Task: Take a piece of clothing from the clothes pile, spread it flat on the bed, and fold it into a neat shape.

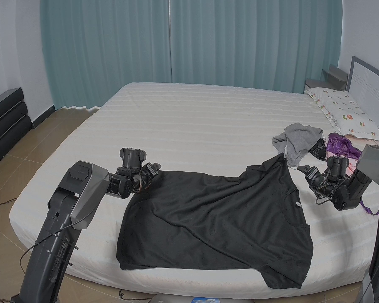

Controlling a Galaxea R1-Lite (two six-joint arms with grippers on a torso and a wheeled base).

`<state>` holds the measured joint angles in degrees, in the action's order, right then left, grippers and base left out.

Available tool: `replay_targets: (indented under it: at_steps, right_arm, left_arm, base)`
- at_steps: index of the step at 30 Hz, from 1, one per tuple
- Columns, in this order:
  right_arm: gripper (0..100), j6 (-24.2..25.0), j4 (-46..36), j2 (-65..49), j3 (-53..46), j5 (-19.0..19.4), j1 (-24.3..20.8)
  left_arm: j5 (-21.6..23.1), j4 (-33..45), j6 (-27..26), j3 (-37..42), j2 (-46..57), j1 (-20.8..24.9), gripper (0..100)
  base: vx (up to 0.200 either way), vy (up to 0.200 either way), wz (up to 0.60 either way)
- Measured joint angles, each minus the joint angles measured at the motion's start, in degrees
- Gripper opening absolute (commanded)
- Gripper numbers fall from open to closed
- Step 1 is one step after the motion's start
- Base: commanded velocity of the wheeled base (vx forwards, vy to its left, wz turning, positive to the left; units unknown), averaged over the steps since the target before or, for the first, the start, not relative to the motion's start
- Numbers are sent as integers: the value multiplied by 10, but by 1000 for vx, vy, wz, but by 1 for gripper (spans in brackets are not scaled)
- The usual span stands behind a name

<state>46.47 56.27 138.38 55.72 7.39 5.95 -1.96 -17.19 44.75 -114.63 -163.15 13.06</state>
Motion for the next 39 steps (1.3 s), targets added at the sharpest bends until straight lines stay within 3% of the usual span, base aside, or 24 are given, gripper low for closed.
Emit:
replay_targets:
  at_steps: [9, 20, 39]
  right_arm:
    - [100, -2, -2, 8, 12, 1, -5]
    - [100, -5, -1, 12, 23, 3, -8]
    - [100, -5, 37, 22, 24, -3, -11]
  left_arm:
    - [-7, -11, -5, 0, -6, 1, 0]
    - [-54, -45, -16, 0, -2, -24, 0]
    - [-56, -57, -54, 0, 38, -59, 0]
  base:
    - [0, 0, 0]
    - [0, 0, 0]
    - [0, 0, 0]
